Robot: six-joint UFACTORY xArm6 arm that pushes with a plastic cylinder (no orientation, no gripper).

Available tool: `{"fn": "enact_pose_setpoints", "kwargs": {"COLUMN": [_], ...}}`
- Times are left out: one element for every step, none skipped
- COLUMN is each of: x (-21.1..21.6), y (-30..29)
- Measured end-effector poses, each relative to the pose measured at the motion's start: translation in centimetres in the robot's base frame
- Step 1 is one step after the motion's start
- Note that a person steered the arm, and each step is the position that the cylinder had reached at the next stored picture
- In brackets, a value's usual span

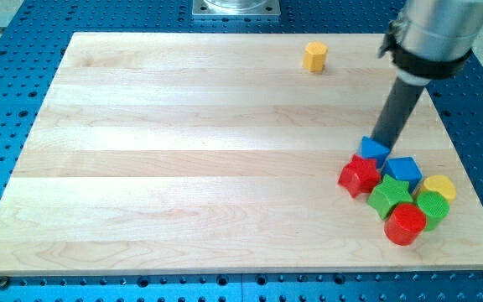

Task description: Slide the hexagon downwards

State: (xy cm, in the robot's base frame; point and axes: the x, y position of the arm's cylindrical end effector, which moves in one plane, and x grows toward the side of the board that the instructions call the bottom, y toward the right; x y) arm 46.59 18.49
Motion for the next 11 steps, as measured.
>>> {"fn": "enact_pose_setpoints", "kwargs": {"x": [-0.4,-5.6,-13.6,-20.3,-25.6,-26.0,-21.7,-13.0,-8.5,-9.8,-13.9], "y": [-0.7,1.5,6.3,9.0,7.8,-0.2,-7.5,-6.7,-3.3,-2.9,-5.6]}}
